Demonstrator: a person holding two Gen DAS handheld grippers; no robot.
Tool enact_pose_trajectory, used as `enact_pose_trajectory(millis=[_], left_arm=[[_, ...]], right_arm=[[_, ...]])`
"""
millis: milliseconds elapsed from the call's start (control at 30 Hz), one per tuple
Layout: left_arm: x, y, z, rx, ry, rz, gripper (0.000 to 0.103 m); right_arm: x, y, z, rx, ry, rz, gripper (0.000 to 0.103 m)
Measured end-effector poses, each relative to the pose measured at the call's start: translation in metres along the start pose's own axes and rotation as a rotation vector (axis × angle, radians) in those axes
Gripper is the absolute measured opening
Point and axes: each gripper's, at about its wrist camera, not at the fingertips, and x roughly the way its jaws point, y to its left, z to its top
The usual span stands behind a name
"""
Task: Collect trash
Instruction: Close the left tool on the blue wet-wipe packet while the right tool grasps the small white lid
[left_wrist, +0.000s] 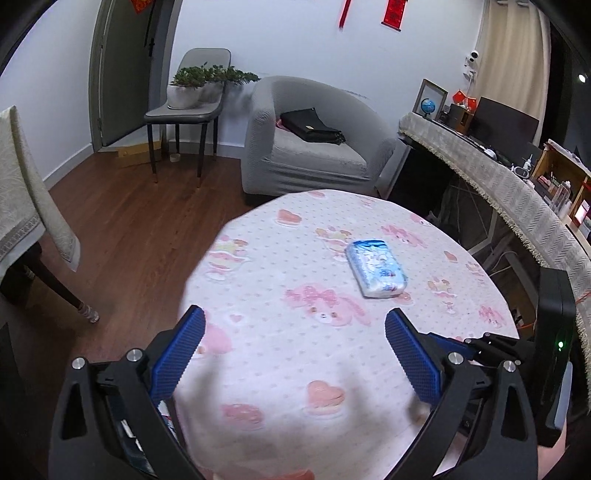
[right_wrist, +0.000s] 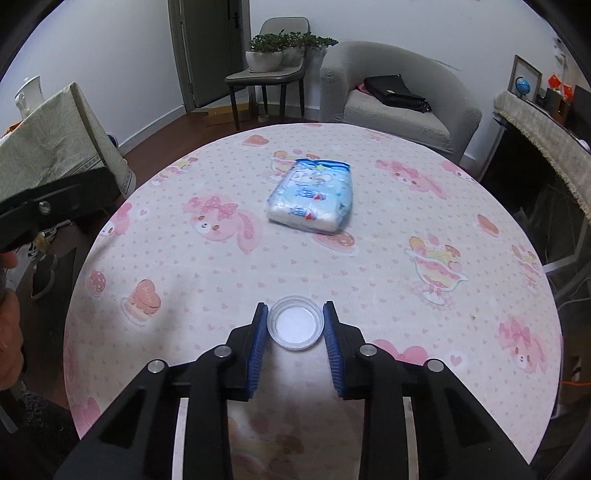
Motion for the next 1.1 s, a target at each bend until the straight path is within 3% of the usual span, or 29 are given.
enact_pose_trajectory(millis=[300,633,1100], left_arm=[[0.029,-0.044,-0.002,0.053,0.043,-0.012,0.099],[0.069,-0.087,0.004,0.143,0.088,0.035,0.1],[0.114,-0.093,0.019,0.114,0.164,0.096,0.1]], right_arm=[[-0.027,-0.054,-0.005,0.128,-0.059,0.008,0.03],[-0.04,-0.087,-0.012,0.197,-0.087,0.028,0.03],[-0.039,-0.104,-0.02,0.219,-0.074,0.046,0.03]])
